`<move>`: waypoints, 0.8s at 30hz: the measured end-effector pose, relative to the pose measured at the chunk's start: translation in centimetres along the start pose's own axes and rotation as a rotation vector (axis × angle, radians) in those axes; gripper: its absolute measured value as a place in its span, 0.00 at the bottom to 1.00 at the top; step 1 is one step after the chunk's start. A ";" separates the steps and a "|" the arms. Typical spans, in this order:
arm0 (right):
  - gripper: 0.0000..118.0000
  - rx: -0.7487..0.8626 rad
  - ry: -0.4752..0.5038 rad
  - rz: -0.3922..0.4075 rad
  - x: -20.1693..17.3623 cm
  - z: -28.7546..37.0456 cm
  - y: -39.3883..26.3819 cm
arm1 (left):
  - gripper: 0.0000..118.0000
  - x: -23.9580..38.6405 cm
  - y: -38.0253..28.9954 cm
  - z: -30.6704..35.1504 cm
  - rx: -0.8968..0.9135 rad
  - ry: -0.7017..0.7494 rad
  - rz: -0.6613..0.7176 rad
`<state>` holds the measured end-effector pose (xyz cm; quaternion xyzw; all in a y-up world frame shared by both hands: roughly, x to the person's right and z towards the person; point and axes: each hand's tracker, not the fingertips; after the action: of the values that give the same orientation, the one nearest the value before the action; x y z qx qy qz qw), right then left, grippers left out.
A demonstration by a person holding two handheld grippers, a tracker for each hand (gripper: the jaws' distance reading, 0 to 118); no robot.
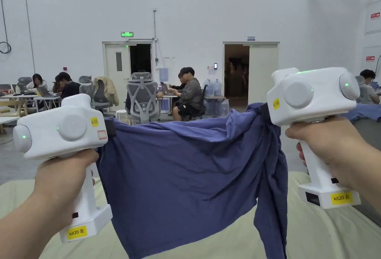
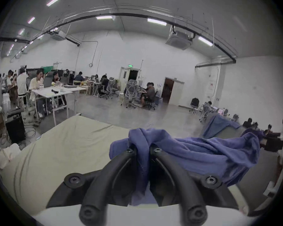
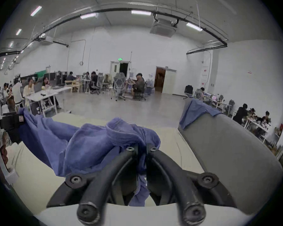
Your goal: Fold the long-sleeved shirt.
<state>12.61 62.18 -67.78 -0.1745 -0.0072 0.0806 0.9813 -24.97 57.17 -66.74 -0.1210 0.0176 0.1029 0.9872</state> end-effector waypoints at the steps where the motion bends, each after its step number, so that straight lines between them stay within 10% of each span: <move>1: 0.04 -0.021 -0.002 0.004 -0.3 -1.4 -1.3 | 0.08 -0.2 -1.2 -1.1 -0.023 0.008 -0.020; 15: 0.04 -0.632 0.094 0.124 -7.4 -13.3 -35.6 | 0.08 -7.4 -33.3 -6.7 -0.559 0.108 -0.006; 24: 0.04 -0.530 0.189 0.180 -5.6 2.9 -39.3 | 0.08 -8.3 -36.2 10.1 -0.539 0.039 -0.076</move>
<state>13.09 25.83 -51.51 -0.4313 0.0791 0.1461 0.8868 -25.47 23.57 -47.97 -0.3820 0.0042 0.0643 0.9219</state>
